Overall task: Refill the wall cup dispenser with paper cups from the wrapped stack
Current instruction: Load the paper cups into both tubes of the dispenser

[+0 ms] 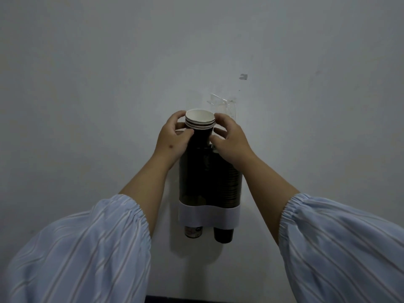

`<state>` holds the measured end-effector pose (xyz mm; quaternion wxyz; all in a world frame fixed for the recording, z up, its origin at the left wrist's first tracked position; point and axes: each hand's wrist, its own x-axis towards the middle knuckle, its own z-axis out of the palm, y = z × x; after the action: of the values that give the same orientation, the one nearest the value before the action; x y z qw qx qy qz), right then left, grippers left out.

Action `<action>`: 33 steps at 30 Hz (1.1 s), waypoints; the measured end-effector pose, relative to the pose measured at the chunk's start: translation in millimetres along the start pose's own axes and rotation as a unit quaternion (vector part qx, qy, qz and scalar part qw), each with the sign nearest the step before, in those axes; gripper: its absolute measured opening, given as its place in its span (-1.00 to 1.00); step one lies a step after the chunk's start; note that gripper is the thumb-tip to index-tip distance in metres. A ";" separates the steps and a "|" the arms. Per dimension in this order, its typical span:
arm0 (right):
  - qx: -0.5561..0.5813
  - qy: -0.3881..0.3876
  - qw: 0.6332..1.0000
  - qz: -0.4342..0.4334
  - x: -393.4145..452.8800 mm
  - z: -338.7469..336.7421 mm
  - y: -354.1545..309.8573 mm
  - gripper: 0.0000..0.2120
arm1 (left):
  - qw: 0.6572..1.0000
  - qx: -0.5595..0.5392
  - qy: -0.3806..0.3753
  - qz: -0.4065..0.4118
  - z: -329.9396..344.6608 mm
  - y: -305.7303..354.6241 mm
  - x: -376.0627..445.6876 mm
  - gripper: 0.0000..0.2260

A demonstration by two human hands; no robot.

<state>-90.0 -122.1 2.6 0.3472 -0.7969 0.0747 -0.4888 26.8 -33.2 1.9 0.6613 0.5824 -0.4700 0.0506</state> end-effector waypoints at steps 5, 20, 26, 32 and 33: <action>-0.181 -0.014 0.982 0.044 3.9 4.0 12.3 -0.57 | 0.996 0.072 -0.020 -0.041 2.3 -17.2 -3.8 -0.60; -0.364 -0.050 0.927 0.072 0.7 6.2 23.0 -0.59 | 0.975 0.218 0.011 -0.048 7.9 -41.4 -3.3 -0.66; -0.438 -0.034 0.893 0.097 -3.4 -10.8 32.5 -0.64 | 0.950 0.309 -0.027 0.037 21.7 -26.9 -8.4 -0.76; -0.464 -0.040 0.876 0.124 -8.0 -26.2 34.2 -0.52 | 0.908 0.386 -0.133 0.092 42.7 -15.8 -13.3 -0.73; -0.466 -0.046 0.874 0.127 -8.2 -28.0 34.1 -0.51 | 0.900 0.400 -0.142 0.094 44.6 -14.3 -12.8 -0.72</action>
<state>-109.9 -157.3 -16.8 -0.0022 -0.8715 0.3786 -0.3117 3.4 -68.0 -22.5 0.2908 0.7519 -0.5519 0.2133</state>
